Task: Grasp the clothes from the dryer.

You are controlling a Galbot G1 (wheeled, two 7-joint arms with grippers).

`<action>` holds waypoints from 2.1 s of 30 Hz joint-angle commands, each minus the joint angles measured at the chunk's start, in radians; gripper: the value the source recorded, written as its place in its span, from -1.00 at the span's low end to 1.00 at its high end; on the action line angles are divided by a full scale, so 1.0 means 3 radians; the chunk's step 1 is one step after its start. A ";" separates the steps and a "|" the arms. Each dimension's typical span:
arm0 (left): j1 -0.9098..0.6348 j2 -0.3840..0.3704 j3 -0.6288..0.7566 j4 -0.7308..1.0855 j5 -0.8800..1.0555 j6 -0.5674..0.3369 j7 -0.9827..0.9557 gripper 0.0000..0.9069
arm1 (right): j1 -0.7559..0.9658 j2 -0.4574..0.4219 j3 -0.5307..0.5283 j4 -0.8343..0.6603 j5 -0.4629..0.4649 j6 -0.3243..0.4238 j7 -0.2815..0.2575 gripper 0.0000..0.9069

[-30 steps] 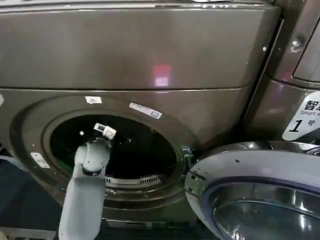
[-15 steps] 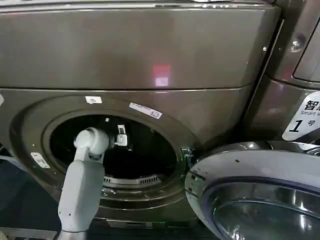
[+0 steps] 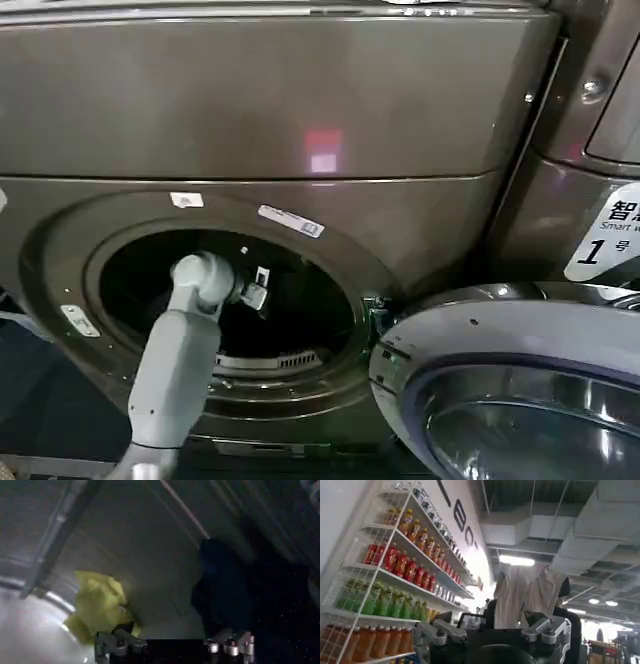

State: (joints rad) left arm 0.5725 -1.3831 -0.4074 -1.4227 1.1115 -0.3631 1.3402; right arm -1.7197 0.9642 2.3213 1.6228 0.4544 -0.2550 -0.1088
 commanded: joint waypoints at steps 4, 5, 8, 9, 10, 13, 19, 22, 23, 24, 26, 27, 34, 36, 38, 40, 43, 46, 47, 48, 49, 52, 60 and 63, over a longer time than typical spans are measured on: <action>0.0037 0.0035 -0.0009 0.0275 -0.0082 0.0172 0.0025 1.00 | 0.0005 0.0001 -0.0021 0.0018 -0.0024 0.0005 -0.0008 1.00; 0.0042 0.0033 -0.0020 0.0297 -0.0084 0.0186 0.0025 1.00 | 0.0003 -0.0001 -0.0022 0.0018 -0.0023 0.0005 -0.0007 1.00; 0.0045 0.0033 -0.0039 0.0390 -0.0086 0.0249 0.0023 1.00 | 0.0004 -0.0009 -0.0030 0.0020 -0.0025 0.0005 -0.0007 1.00; 0.0032 0.0033 -0.0037 0.0423 -0.0068 0.0262 0.0021 1.00 | 0.0007 -0.0009 -0.0035 0.0021 -0.0025 0.0004 -0.0007 1.00; 0.0007 0.0030 -0.0039 0.0485 -0.0028 0.0295 0.0022 1.00 | 0.0009 -0.0009 -0.0042 0.0025 -0.0026 0.0005 -0.0007 1.00; -0.0045 0.0037 -0.0027 0.0605 -0.0086 0.0332 0.0022 1.00 | 0.0016 -0.0004 -0.0054 0.0039 -0.0026 0.0004 -0.0007 1.00; -0.0077 -0.0001 -0.0047 0.0758 -0.0107 0.0269 0.0023 -0.92 | 0.0010 -0.0007 -0.0047 0.0029 -0.0026 0.0007 -0.0007 1.00; -0.0089 -0.0007 -0.0057 0.0783 -0.0152 0.0266 0.0022 -1.00 | 0.0005 -0.0004 -0.0043 0.0030 -0.0026 0.0007 -0.0006 1.00; -0.0087 -0.0007 -0.0057 0.0779 -0.0164 0.0267 0.0023 -1.00 | 0.0004 -0.0006 -0.0041 0.0029 -0.0026 0.0007 -0.0006 1.00; -0.0086 -0.0003 -0.0057 0.0779 -0.0197 0.0268 0.0022 -1.00 | 0.0003 -0.0007 -0.0039 0.0027 -0.0026 0.0008 -0.0006 1.00; -0.0087 0.0000 -0.0059 0.0777 -0.0240 0.0282 0.0021 -1.00 | 0.0003 -0.0007 -0.0038 0.0021 -0.0026 0.0008 -0.0005 1.00; -0.0089 0.0000 -0.0062 0.0777 -0.0244 0.0296 0.0021 -1.00 | 0.0003 -0.0006 -0.0039 0.0017 -0.0026 0.0012 -0.0006 1.00; -0.0103 0.0008 -0.0072 0.0793 -0.0165 0.0346 0.0019 -1.00 | 0.0010 0.0016 -0.0050 0.0014 -0.0031 0.0026 -0.0008 1.00; -0.0102 0.0009 -0.0077 0.0776 -0.0184 0.0378 -0.0030 -1.00 | 0.0010 0.0019 -0.0051 0.0013 -0.0032 0.0027 -0.0008 1.00; -0.0109 0.0009 -0.0094 0.0759 -0.0229 0.0394 -0.0095 -1.00 | 0.0011 0.0017 -0.0050 0.0014 -0.0031 0.0030 -0.0009 1.00; -0.0125 0.0013 -0.0110 0.0714 -0.0423 0.0406 -0.0219 -1.00 | 0.0008 0.0016 -0.0048 0.0014 -0.0027 0.0030 -0.0018 1.00; -0.0191 -0.0012 -0.0085 0.0713 -0.0831 0.0584 -0.0908 -1.00 | -0.0010 0.0039 -0.0064 0.0067 0.0060 -0.0029 -0.0042 1.00; -0.0257 -0.0073 -0.0088 0.0710 -0.1020 0.0734 -0.1490 -1.00 | 0.0013 0.0051 -0.0086 0.0114 0.0090 -0.0055 -0.0053 1.00; -0.0263 -0.0084 -0.0086 0.0700 -0.1138 0.0773 -0.1664 -1.00 | 0.0023 0.0051 -0.0094 0.0125 0.0106 -0.0048 -0.0056 1.00; -0.0256 -0.0095 -0.0090 0.0639 -0.1284 0.0858 -0.1717 -1.00 | 0.0026 0.0060 -0.0104 0.0153 0.0097 -0.0083 -0.0051 1.00; -0.0240 -0.0097 -0.0091 0.0609 -0.1351 0.0876 -0.1800 -1.00 | 0.0025 0.0067 -0.0103 0.0185 0.0064 -0.0124 -0.0054 1.00; -0.0201 -0.0140 -0.0080 0.0502 -0.1539 0.1021 -0.2283 -1.00 | 0.0053 0.0074 -0.0110 0.0236 0.0090 -0.0167 -0.0027 1.00; -0.0136 -0.0305 -0.0112 0.0225 -0.2291 0.1646 -0.3548 -1.00 | 0.0050 0.0093 -0.0132 0.0185 0.0094 0.0055 -0.0034 1.00; -0.0070 -0.0333 -0.0120 0.0012 -0.2689 0.1914 -0.3852 -1.00 | 0.0059 0.0121 -0.0139 0.0214 0.0058 0.0061 -0.0045 1.00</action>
State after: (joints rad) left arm 0.5299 -1.4497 -0.4369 -1.2905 0.6333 -0.0195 0.6363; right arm -1.7077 0.9922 2.2840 1.6725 0.4783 -0.2543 -0.1213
